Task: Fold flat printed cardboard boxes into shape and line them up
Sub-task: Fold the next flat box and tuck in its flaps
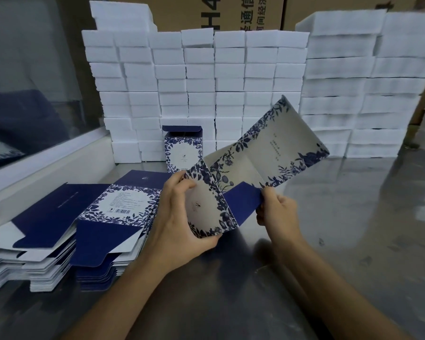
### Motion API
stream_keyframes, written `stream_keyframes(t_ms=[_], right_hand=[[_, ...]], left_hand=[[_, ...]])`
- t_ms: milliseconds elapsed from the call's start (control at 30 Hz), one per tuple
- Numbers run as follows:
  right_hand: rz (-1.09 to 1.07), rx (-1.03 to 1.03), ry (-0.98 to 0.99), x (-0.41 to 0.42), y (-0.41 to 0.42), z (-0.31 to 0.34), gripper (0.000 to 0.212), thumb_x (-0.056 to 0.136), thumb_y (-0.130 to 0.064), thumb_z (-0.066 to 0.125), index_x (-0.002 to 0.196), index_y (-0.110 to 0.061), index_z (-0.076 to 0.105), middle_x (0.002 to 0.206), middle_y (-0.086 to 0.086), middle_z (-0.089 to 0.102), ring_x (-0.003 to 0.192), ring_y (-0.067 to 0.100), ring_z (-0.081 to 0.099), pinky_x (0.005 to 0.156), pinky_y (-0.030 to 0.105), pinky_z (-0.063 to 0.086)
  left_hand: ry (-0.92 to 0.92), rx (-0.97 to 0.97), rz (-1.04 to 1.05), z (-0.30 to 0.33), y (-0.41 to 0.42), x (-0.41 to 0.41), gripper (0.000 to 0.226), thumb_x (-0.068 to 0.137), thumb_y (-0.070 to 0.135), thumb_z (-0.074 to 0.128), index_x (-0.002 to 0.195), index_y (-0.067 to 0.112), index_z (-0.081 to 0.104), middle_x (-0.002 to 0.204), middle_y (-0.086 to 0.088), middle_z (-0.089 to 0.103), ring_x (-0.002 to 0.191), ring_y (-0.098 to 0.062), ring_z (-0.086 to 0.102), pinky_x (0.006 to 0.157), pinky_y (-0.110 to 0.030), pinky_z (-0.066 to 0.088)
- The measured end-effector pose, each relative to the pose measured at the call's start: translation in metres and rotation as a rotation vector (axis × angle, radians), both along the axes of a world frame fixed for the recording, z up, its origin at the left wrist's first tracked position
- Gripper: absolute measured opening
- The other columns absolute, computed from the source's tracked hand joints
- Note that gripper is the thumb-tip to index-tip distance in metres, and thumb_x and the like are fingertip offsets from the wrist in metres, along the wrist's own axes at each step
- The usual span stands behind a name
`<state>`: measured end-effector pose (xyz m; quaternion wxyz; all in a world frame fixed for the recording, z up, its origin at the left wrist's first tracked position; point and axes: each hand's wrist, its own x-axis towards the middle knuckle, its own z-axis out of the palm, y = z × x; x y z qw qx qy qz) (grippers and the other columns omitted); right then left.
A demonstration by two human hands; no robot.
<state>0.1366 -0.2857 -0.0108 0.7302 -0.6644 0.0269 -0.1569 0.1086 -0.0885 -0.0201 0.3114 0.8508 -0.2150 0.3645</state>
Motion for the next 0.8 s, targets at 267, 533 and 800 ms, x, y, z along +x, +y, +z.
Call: stream_keyframes(t_ms=[267, 533, 800], right_hand=[[0.083, -0.126, -0.069, -0.002, 0.008, -0.007, 0.058, 0.103, -0.036, 0.05, 0.05, -0.02, 0.035, 0.048, -0.002, 0.033, 0.045, 0.012, 0.024, 0.046, 0.02, 0.025], [0.141, -0.133, -0.025, -0.002, 0.011, -0.005, 0.056, 0.098, -0.016, 0.051, 0.046, -0.022, 0.032, 0.047, -0.001, 0.028, 0.043, 0.013, 0.018, 0.046, 0.024, 0.019], [0.192, -0.18, -0.03, -0.008, 0.02, -0.006, 0.058, 0.101, -0.044, 0.05, 0.052, -0.014, 0.041, 0.049, 0.003, 0.035, 0.045, 0.012, 0.026, 0.047, 0.023, 0.024]], left_hand=[[-0.054, 0.058, 0.138, -0.001, -0.006, -0.001, 0.105, 0.051, 0.045, 0.091, 0.133, 0.02, 0.031, 0.15, -0.007, 0.024, 0.139, -0.029, 0.031, 0.103, -0.048, 0.044], [-0.063, 0.079, 0.183, -0.002, -0.005, 0.001, 0.106, 0.048, 0.046, 0.092, 0.132, 0.019, 0.033, 0.149, -0.01, 0.026, 0.137, -0.031, 0.032, 0.101, -0.051, 0.045], [-0.056, 0.066, 0.245, -0.003, -0.007, 0.002, 0.109, 0.047, 0.047, 0.093, 0.132, 0.02, 0.032, 0.148, -0.011, 0.025, 0.136, -0.031, 0.031, 0.1, -0.052, 0.046]])
